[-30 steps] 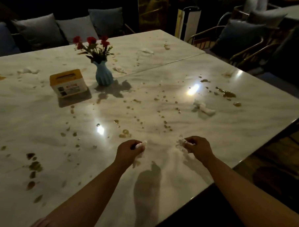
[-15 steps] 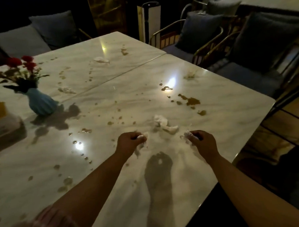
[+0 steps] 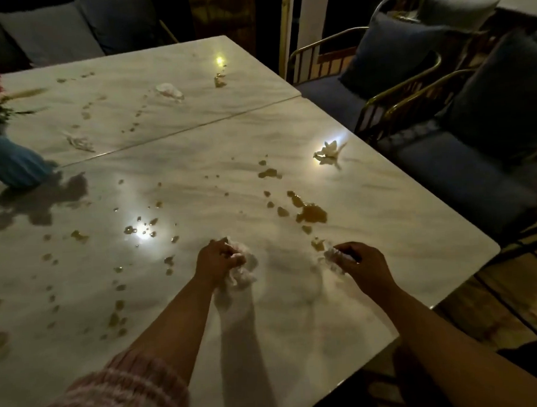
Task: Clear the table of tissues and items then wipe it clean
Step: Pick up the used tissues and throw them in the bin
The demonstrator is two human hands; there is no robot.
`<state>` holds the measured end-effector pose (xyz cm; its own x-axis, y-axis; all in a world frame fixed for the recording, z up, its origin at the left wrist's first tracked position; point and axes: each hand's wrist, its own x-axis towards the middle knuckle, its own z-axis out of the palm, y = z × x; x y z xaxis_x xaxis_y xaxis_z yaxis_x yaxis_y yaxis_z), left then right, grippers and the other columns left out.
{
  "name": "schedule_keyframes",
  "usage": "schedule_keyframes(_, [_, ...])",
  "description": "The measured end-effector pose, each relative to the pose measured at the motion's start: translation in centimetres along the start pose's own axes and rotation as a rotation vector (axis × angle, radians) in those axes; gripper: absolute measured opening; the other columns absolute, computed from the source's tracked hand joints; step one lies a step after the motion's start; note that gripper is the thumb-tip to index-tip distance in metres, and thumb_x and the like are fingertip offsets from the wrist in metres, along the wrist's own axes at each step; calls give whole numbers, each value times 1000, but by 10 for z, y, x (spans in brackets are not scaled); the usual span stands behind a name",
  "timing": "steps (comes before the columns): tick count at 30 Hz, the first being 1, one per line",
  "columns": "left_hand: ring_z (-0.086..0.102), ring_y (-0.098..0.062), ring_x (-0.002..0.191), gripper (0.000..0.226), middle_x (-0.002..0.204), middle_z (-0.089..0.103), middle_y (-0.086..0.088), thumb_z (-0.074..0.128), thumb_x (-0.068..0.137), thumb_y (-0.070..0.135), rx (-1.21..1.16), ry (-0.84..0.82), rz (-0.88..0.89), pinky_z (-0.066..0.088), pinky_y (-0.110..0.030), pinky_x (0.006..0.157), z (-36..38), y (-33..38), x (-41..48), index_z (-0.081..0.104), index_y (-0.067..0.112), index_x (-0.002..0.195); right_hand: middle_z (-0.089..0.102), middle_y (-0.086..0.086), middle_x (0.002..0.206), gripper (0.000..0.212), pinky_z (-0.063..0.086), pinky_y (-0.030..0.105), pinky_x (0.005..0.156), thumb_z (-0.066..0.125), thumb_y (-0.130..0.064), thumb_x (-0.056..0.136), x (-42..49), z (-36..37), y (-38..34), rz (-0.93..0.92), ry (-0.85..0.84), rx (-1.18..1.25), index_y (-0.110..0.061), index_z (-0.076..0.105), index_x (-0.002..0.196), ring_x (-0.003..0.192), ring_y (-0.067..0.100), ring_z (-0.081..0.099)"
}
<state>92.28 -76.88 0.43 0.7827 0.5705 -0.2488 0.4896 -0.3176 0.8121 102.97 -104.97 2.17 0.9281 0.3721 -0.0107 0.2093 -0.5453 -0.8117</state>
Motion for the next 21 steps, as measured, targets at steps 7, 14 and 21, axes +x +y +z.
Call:
schedule_keyframes(7, [55,-1,43,13,64,65,-11,81,70,12,-136,89,-60,44,-13,44,4,21,11,73,2,74,63,11,96,33,47,18,67,66,-6,85,41,-1,11,119,-9,126,-9,63,117,85,20,62])
schedule_keyframes(14, [58,-3,43,15,71,66,-9,76,74,1,-331,147,-20,48,-18,41,10,87,49,69,-1,87,66,14,81,10,55,47,80,70,-9,81,161,-28,10,125,162,185,-3,70,89,79,28,64])
schedule_keyframes(21, [58,-5,45,15,76,69,-9,75,74,4,-327,307,-67,48,-18,42,29,121,102,71,0,87,62,9,108,22,39,11,80,73,-7,79,307,-37,0,-98,11,118,3,68,98,101,4,57])
